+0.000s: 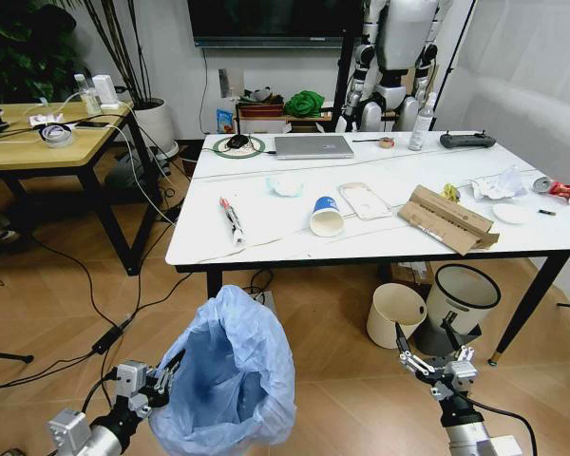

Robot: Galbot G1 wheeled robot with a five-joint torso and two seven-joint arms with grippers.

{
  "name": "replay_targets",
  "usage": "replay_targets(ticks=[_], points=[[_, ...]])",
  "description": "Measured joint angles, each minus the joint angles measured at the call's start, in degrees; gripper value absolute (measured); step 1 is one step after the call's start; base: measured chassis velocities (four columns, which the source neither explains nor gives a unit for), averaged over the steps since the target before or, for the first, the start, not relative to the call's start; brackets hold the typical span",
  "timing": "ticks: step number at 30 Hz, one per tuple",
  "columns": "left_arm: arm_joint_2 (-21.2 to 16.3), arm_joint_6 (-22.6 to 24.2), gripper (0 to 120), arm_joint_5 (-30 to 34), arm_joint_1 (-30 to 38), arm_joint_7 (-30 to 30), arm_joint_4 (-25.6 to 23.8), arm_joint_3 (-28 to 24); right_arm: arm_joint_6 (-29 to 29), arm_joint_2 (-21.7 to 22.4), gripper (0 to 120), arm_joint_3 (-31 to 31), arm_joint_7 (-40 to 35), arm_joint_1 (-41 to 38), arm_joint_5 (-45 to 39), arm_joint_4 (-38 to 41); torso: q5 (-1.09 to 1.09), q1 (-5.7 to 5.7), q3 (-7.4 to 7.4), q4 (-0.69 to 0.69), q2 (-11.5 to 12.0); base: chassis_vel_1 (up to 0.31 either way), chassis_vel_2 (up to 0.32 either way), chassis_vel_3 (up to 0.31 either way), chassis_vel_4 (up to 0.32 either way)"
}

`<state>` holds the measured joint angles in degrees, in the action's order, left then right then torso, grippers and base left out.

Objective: Pick up the trash bin and place the trash from the table into it.

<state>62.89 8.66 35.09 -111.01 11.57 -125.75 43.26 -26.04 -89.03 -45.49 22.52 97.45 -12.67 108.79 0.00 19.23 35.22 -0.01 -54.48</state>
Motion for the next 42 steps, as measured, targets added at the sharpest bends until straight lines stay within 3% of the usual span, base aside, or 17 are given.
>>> replay_targets(ticks=[42], points=[[0.2, 0.1, 1, -0.2, -0.2, -0.6, 0.7, -0.3, -0.9, -0.5, 100, 0.2, -0.9, 0.2, 0.8, 0.8, 0.0, 5.05, 6.46, 0.01, -11.5, 0.0, 0.0, 0.0, 0.0]])
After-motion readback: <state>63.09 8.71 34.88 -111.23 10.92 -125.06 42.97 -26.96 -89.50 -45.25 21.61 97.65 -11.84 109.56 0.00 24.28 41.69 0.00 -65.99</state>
